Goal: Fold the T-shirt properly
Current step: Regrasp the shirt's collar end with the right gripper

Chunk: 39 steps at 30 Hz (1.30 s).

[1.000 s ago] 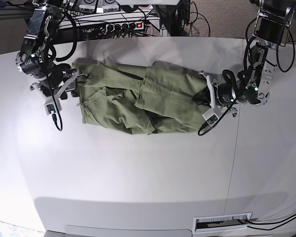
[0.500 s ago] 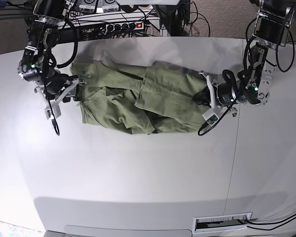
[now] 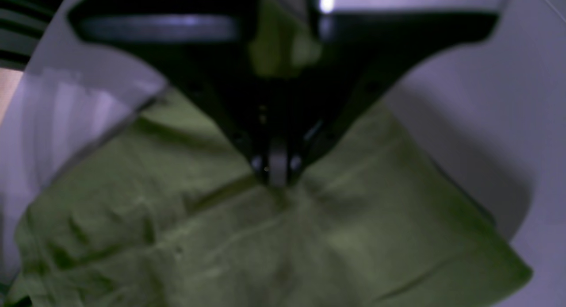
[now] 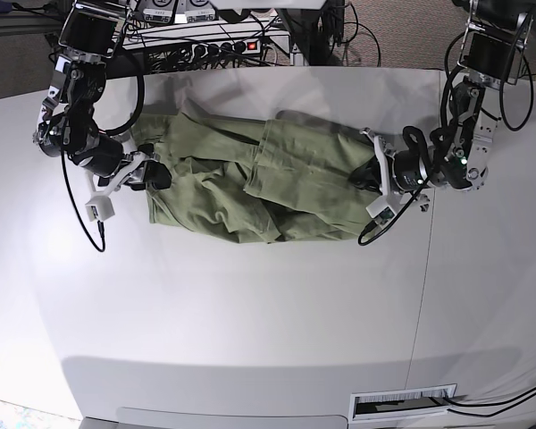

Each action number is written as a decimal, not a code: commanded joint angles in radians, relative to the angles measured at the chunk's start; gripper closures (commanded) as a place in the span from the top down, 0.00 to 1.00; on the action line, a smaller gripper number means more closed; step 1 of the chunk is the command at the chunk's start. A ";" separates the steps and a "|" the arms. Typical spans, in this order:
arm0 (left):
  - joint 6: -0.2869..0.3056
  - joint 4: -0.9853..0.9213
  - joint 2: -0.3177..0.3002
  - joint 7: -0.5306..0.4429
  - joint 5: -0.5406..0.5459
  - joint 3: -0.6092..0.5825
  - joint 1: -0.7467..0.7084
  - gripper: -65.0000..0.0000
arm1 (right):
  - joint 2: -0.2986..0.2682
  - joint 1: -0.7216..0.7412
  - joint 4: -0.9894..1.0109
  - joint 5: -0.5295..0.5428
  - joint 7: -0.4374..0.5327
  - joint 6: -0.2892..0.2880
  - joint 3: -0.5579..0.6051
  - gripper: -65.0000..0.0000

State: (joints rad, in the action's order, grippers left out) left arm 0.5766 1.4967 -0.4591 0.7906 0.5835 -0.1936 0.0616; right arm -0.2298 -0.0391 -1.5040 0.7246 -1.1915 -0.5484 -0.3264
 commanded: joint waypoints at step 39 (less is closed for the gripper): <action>0.000 -0.007 -0.006 0.127 0.121 -0.005 -0.007 0.00 | 0.045 0.043 -0.316 -0.002 -0.015 -0.032 0.149 0.00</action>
State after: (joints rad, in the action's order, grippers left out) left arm 0.5758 1.4891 -0.4572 0.8627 0.7357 -0.1955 0.0563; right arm -0.1810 -0.0055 -1.8061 0.7055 -1.2224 -0.5739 -0.1764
